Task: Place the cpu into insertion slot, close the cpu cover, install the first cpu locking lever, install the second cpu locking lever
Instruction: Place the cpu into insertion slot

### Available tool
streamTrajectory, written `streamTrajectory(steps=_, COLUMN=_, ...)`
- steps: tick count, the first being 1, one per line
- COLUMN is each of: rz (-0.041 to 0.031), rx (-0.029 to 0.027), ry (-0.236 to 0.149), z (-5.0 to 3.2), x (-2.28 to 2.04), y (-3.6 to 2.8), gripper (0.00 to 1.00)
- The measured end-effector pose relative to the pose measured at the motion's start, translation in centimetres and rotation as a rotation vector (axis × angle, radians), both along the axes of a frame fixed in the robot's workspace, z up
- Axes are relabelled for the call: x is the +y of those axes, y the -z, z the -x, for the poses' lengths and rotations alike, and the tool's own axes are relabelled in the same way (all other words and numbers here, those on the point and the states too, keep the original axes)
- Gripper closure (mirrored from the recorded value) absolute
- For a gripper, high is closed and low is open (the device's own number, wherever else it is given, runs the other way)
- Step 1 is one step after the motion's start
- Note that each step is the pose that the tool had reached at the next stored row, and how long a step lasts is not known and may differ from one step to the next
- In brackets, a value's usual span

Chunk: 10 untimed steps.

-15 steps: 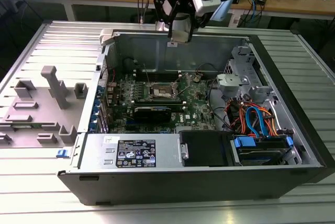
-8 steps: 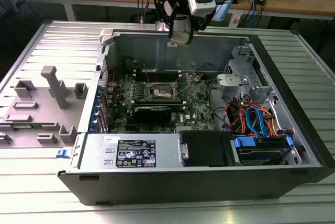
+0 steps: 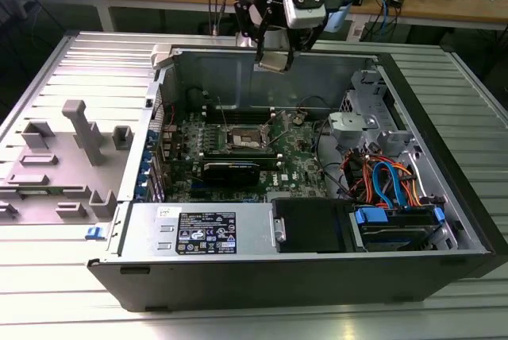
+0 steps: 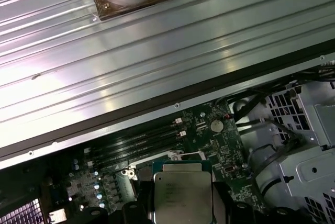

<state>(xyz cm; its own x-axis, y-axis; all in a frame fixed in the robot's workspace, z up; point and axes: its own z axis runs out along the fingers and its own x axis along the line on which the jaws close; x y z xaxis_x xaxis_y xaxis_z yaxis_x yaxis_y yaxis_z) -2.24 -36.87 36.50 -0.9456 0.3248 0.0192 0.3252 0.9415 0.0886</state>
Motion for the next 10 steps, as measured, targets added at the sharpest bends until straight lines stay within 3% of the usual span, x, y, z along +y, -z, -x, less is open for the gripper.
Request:
streamTrajectory(steps=3, rz=0.0002, rx=0.0001, ry=0.037, z=0.0, x=0.0, y=0.03, gripper=0.46)
streamTrajectory(steps=10, rz=0.0001, rx=0.0, ry=0.04, z=0.0, x=0.0, y=0.03, gripper=0.46)
